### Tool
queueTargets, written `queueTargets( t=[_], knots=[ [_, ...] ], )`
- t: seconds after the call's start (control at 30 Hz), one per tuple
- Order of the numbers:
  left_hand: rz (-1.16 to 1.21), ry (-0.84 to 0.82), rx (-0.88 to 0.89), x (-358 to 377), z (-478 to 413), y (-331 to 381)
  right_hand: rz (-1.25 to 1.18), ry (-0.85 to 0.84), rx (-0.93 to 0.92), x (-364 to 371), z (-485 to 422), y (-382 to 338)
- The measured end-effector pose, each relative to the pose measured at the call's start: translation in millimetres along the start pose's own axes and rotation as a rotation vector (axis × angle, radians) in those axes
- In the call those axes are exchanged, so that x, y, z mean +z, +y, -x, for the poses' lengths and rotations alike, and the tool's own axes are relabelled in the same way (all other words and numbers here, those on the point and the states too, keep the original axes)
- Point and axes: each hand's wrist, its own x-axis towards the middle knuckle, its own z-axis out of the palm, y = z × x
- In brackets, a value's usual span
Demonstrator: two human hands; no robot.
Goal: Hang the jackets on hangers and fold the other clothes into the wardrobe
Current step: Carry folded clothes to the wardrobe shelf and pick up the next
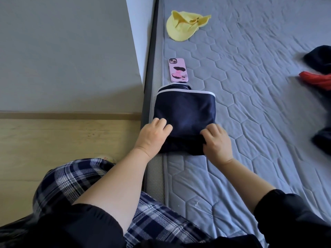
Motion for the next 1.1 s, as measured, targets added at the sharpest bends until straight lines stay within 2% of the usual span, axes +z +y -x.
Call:
queueTargets(
  t=[0.13, 0.23, 0.3, 0.4, 0.57, 0.67, 0.77, 0.87, 0.93, 1.0, 1.1],
  knots=[
    [0.019, -0.204, -0.233, 2.9, 7.0, -4.8, 0.03, -0.062, 0.299, -6.3, 19.2, 17.2],
    [0.096, -0.534, -0.383, 7.1, 16.6, -4.1, -0.037, -0.166, 0.564, 1.1, 26.6, 9.5],
    [0.07, -0.684, -0.419, 4.0, 18.0, -6.4, -0.057, -0.195, 0.62, 5.5, 29.0, 5.4],
    [0.068, -0.792, -0.513, 2.5, 16.9, -2.5, -0.052, -0.248, 0.65, 7.7, 35.7, 5.4],
    [0.177, -0.861, -0.658, 2.2, 20.7, -5.4, -0.012, -0.249, 0.317, 10.9, 57.2, 5.2],
    [0.37, -0.943, -0.775, 5.0, 23.0, -5.0, -0.048, -0.226, 0.147, 9.3, 57.2, 9.2],
    [0.523, -0.963, -0.83, 7.1, 22.5, -4.7, -0.153, -0.124, 0.069, 3.3, 45.6, 0.7],
    [0.522, -0.951, -0.805, 7.8, 21.3, -8.0, -0.189, 0.028, 0.066, 1.9, 10.8, -17.6],
    [0.503, -0.962, -0.783, 7.8, 20.3, -8.1, -0.207, 0.062, 0.067, 8.1, -20.5, -32.6],
    [0.478, -0.988, -0.748, 5.3, 19.3, -8.4, -0.175, -0.067, -0.014, 17.7, -48.8, -46.7],
    [0.458, -1.063, -0.648, 2.6, 22.2, -13.0, 0.053, -0.56, -0.19, 41.0, -72.6, -42.6]
  ],
)
